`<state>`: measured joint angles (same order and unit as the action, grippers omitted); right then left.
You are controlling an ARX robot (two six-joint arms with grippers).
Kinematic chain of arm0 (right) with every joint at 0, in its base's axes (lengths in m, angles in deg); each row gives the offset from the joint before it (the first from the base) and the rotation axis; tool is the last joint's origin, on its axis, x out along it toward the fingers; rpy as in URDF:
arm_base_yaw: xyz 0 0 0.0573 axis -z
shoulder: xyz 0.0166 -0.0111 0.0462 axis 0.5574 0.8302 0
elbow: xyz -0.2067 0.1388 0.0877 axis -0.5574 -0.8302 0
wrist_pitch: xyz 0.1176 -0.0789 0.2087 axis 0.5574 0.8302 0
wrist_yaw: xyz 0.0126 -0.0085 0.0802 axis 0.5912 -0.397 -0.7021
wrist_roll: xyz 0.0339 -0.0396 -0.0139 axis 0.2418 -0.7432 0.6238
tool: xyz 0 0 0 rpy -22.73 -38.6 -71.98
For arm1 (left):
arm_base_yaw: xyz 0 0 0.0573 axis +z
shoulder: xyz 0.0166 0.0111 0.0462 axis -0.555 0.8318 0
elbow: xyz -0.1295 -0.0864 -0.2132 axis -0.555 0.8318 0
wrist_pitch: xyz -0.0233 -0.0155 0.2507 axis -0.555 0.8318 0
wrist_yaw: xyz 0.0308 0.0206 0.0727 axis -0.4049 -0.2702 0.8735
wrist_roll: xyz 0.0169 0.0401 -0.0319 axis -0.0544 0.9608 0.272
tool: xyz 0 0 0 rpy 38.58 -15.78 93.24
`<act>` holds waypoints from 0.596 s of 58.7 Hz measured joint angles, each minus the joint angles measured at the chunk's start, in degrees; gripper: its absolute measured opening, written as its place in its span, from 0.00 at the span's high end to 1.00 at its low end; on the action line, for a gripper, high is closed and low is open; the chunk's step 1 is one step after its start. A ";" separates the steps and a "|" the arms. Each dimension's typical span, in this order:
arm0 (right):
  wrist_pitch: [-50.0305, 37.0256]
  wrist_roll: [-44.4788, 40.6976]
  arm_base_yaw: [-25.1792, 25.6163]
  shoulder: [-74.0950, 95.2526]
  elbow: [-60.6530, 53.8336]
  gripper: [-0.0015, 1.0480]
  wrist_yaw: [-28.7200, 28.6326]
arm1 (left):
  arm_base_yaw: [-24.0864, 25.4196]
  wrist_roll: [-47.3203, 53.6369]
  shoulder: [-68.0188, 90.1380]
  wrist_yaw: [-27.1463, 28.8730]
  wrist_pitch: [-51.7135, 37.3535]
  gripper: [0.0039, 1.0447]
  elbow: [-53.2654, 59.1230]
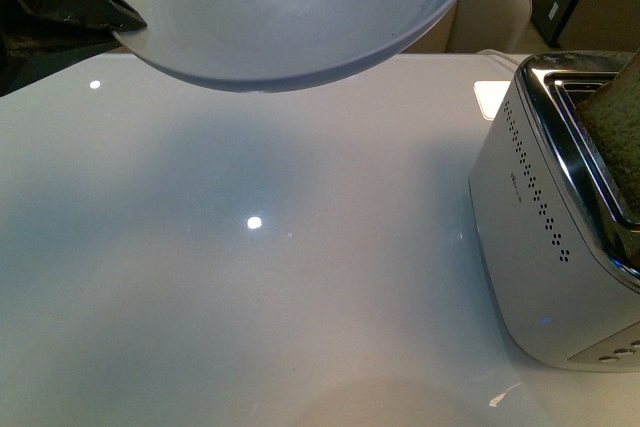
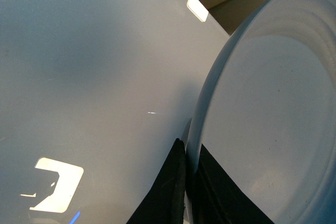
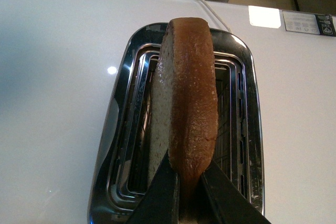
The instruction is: Left arm holds plate, right arm toasts bread
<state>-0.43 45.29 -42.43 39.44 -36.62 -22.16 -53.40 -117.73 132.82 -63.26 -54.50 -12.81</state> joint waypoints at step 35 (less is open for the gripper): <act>-4.94 1.57 -1.66 10.84 -1.07 0.97 0.55 | 0.00 0.00 0.00 0.00 0.00 0.97 0.00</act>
<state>-5.37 46.86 -44.10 50.28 -37.69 -21.61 -53.40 -117.73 132.82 -63.26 -54.50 -12.81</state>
